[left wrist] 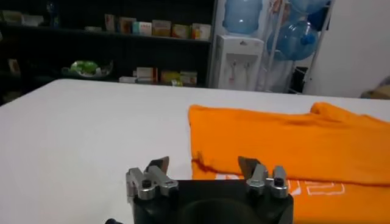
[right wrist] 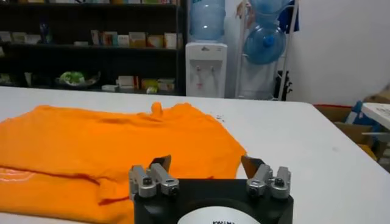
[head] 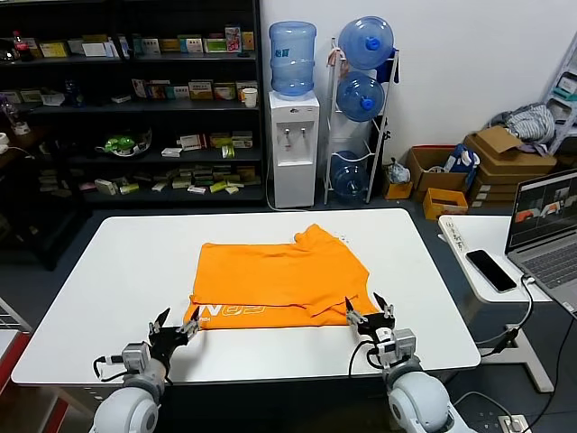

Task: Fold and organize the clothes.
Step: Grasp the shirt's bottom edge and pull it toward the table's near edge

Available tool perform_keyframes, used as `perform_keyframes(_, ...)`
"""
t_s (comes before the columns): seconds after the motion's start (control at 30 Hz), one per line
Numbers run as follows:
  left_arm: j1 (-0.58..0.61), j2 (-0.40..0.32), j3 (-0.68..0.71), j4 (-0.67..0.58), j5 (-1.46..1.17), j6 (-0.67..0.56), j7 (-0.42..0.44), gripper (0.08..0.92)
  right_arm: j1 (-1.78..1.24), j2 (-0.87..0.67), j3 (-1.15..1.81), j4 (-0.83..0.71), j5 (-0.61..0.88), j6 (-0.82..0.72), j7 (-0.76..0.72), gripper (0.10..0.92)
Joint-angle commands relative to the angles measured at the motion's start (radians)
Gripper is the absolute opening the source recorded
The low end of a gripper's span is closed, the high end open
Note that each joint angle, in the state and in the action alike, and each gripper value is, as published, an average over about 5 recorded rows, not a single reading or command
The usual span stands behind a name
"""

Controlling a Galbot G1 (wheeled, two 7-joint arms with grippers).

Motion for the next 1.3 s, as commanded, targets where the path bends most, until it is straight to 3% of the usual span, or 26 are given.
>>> perform_keyframes(0.03, -0.005, -0.063, -0.019, 0.104, 0.039, -0.028, 0.035, 0.814, -0.038, -0.006, 0.045, -0.055, 0.003, 0.013, -0.050, 0.821)
perform_keyframes(0.27, -0.041, -0.056, -0.007, 0.136, 0.042, -0.018, 0.024, 0.823, -0.031, 0.022, 0.000, -0.043, 0.029, -0.028, -0.061, 0.812)
perform_keyframes(0.43, -0.036, -0.053, -0.002, 0.133, 0.045, -0.014, 0.021, 0.801, -0.060, 0.011, -0.006, -0.021, 0.031, -0.033, -0.065, 0.697)
perform_keyframes(0.77, -0.034, -0.055, 0.007, 0.125, 0.042, -0.024, 0.016, 0.524, -0.077, 0.000, 0.004, -0.006, 0.036, -0.018, -0.050, 0.394)
perform_keyframes(1.07, 0.030, -0.019, 0.006, 0.031, 0.018, -0.016, -0.009, 0.265, -0.128, -0.043, 0.010, 0.075, 0.115, -0.036, -0.005, 0.149)
perform_keyframes(1.3, 0.185, 0.045, -0.008, -0.143, -0.054, 0.028, -0.056, 0.099, -0.288, -0.143, 0.057, 0.256, 0.183, -0.067, 0.042, 0.125)
